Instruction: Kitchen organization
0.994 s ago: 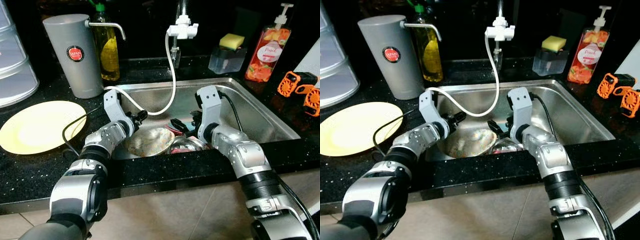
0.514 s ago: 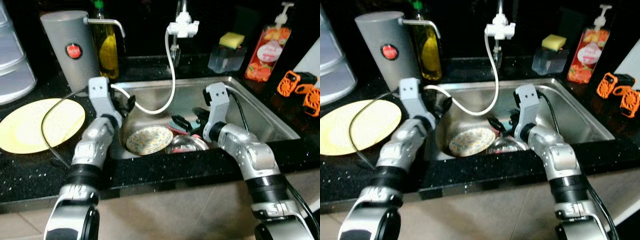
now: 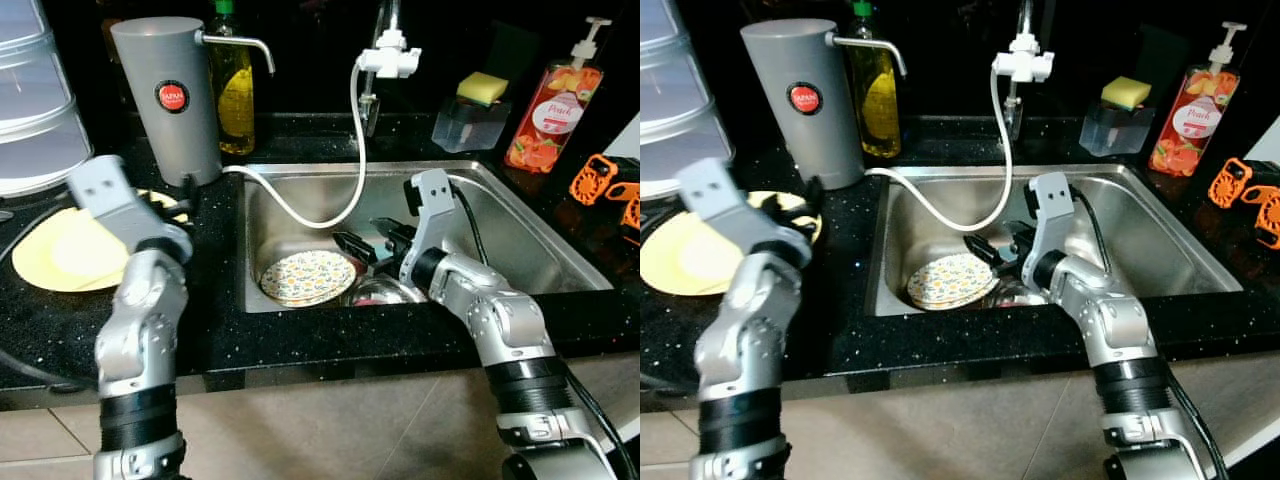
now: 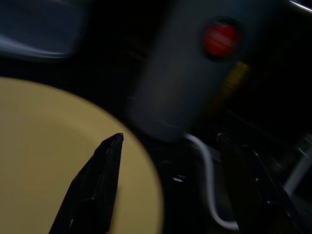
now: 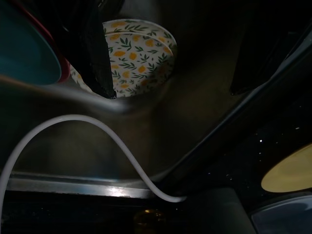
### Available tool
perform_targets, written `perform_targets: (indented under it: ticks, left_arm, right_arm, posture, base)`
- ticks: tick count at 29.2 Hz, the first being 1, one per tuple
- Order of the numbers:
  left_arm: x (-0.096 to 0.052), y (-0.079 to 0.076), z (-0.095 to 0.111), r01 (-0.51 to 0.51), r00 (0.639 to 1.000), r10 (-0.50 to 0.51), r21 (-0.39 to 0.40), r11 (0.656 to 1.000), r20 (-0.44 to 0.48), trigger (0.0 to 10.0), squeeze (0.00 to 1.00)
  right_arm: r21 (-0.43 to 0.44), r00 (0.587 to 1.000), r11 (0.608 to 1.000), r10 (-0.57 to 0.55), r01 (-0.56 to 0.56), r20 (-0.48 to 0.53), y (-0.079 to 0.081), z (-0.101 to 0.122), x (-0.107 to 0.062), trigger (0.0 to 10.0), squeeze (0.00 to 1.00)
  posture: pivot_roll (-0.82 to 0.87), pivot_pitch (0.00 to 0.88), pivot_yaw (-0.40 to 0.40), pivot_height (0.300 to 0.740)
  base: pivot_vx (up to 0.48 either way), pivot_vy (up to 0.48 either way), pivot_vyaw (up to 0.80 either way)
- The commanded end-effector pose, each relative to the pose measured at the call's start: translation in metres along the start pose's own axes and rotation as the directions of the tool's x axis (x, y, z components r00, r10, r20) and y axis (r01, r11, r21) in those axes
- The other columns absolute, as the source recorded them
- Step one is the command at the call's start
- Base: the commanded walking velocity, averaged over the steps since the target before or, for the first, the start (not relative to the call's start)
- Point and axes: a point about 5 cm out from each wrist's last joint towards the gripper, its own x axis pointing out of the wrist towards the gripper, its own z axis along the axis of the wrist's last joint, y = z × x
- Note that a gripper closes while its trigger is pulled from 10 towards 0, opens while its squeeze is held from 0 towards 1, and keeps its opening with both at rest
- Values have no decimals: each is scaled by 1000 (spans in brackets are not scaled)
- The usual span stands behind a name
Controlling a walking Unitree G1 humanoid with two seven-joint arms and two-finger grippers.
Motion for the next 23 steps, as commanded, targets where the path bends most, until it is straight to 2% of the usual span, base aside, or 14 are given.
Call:
perform_targets:
  ticks: [1,3,4,5,6,7,8,11,17,20,21,23]
  left_arm:
    - [-7,14,2,-112,994,112,22,993,3,10000,0]
    - [-10,38,7,-260,965,258,67,963,37,10000,0]
    - [-10,38,7,-260,965,258,67,963,37,10000,0]
    - [-12,60,8,-388,922,386,57,920,33,10000,0]
    - [-12,60,8,-388,922,386,57,920,33,10000,0]
    - [-11,70,11,-441,898,439,53,896,42,10000,0]
    - [-11,70,11,-441,898,439,53,896,42,10000,0]
    - [-9,84,22,-513,857,506,63,856,94,10000,0]
    - [-4,94,39,-569,816,560,32,821,145,10000,0]
    - [2,88,56,-539,829,517,58,840,212,10000,0]
    - [2,88,56,-538,830,520,40,842,202,10000,0]
    - [2,90,47,-534,838,531,-17,846,127,10000,0]
  right_arm:
    - [4,1000,1000,6,-6,6,0,-1,-1,10000,0]
    - [8,1000,1000,6,-6,-1,0,-3,1,10000,0]
    - [8,1000,1000,6,-6,-1,0,-3,1,10000,0]
    - [13,1000,1000,10,-10,-7,0,-6,2,10000,0]
    - [13,1000,1000,10,-10,-7,0,-6,2,10000,0]
    - [16,1000,1000,12,-12,-10,0,-7,3,10000,0]
    - [16,1000,1000,12,-12,-10,0,-7,3,10000,0]
    - [21,1000,1000,17,-16,-18,1,-9,5,10000,0]
    - [28,1000,999,18,-17,-25,0,-12,6,10000,0]
    - [31,1000,999,15,-14,-27,0,-13,6,10000,0]
    - [31,1000,999,14,-13,-28,-1,-14,6,10000,0]
    - [30,1000,999,12,-12,-28,-1,-14,6,10000,0]
  posture:
    - [115,164,-81,740]
    - [126,163,-91,740]
    - [126,163,-91,740]
    - [127,163,-95,740]
    - [127,163,-95,740]
    - [127,163,-96,740]
    - [127,163,-96,740]
    - [128,161,-98,740]
    - [127,159,-98,740]
    - [128,160,-93,740]
    - [128,160,-93,740]
    - [129,161,-92,740]
  base:
    - [0,0,0]
    - [0,0,0]
    - [0,0,0]
    - [0,0,0]
    - [0,0,0]
    - [0,0,0]
    - [0,0,0]
    - [0,0,0]
    - [0,0,0]
    - [0,0,0]
    - [0,0,0]
    - [0,0,0]
